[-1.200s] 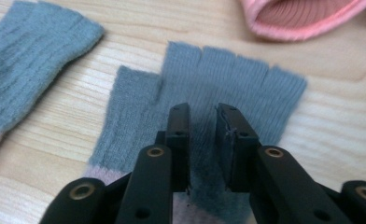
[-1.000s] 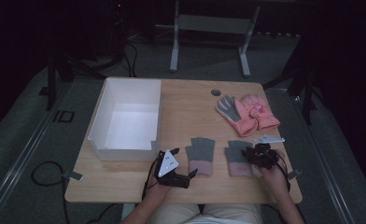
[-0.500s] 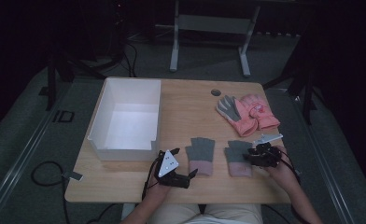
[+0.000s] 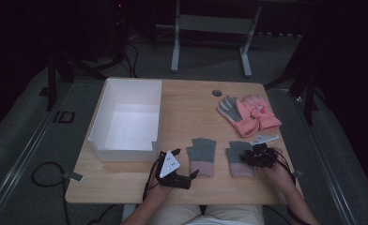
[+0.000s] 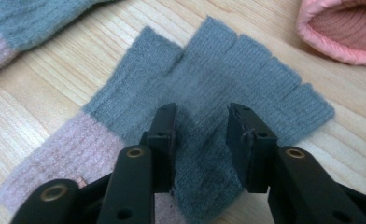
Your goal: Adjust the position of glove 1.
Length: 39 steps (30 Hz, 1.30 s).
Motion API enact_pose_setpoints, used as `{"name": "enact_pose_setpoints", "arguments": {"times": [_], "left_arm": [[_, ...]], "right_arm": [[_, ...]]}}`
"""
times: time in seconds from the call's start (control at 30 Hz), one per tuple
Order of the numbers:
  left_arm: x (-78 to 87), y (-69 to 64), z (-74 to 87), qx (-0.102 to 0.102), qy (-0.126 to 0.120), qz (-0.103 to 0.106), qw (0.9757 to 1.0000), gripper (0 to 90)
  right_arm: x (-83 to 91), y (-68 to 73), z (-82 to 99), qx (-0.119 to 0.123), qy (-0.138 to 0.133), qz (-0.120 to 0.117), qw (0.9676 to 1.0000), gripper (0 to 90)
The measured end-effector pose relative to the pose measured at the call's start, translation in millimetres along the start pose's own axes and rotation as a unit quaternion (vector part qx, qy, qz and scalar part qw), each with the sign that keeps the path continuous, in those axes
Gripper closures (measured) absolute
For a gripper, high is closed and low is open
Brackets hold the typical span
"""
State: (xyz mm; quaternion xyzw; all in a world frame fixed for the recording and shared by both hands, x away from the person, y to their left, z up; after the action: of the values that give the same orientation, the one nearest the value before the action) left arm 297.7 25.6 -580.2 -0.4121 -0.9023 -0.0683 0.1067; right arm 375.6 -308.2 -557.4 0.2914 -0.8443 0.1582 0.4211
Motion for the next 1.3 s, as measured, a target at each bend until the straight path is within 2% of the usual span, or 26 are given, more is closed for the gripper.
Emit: {"name": "enact_pose_setpoints", "arguments": {"times": [0.07, 0.2, 0.3, 0.4, 0.43, 0.63, 0.7, 0.8, 0.9, 1.0, 1.13, 1.3], "left_arm": [[-0.2, 0.2, -0.1, 0.001, 0.001, 0.0, 1.0, 0.0], [-0.2, 0.0, 0.0, 0.001, 0.0, 0.0, 1.0, 0.0], [-0.8, 0.5, -0.2, 0.003, 0.003, 0.0, 1.0, 0.0], [-0.1, 0.4, 0.0, 0.002, 0.0, 0.0, 1.0, 0.0], [-0.3, 0.5, -0.1, 0.003, 0.0, 0.001, 1.0, 0.0], [-0.4, 0.4, -0.1, 0.003, 0.0, 0.0, 1.0, 0.0], [-0.8, 0.8, -0.2, 0.003, 0.002, -0.001, 1.0, 0.0], [0.1, 1.3, 0.1, 0.001, 0.0, -0.004, 1.0, 0.0], [-0.1, 1.5, 0.0, 0.003, 0.001, -0.005, 1.0, 0.0], [0.6, 1.4, 0.2, 0.001, -0.002, -0.005, 1.0, 0.0], [1.1, 1.7, 0.4, 0.005, -0.002, -0.006, 1.0, 0.0], [1.3, 1.8, 0.5, 0.004, -0.002, -0.005, 1.0, 0.0]], "right_arm": [[-0.6, 0.6, 0.4, -0.004, -0.001, 0.003, 1.0, 67.7], [-1.8, 3.6, -1.4, -0.014, 0.004, 0.013, 0.9998, 81.6], [-1.7, 4.6, -3.3, -0.025, 0.007, 0.015, 0.9996, 84.6], [3.7, 3.6, -5.3, -0.049, 0.002, -0.002, 0.9988, 85.3], [7.4, 3.9, -6.8, -0.056, -0.003, -0.011, 0.9984, 85.3], [38.3, 9.7, -30.0, -0.055, -0.047, -0.026, 0.9971, 85.3], [45.6, 13.3, -39.7, -0.059, -0.06, -0.041, 0.9956, 85.3], [51.4, 22.0, -54.2, -0.058, -0.077, -0.045, 0.9943, 85.3], [50.7, 29.8, -63.1, -0.061, -0.085, -0.054, 0.9931, 85.3], [41.6, 47.5, -76.4, -0.059, -0.091, -0.066, 0.9919, 85.3], [26.0, 67.0, -88.5, -0.051, -0.084, -0.082, 0.9918, 85.2], [10.4, 81.7, -95.7, -0.046, -0.073, -0.088, 0.9923, 85.2]]}}
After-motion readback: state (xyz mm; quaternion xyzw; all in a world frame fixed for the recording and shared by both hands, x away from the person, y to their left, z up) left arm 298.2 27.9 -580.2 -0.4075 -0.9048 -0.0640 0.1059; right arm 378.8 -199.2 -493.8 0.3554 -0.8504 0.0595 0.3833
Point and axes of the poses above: each handheld gripper's, and its own axes: x roughly backward along the jaws, z roughly out of its underside, y roughly to its left, the point moved 2 cm from there along -x, roughly forward along the jaws, and after that the axes turned 2 degrees about -x, right-handed, at the moved point
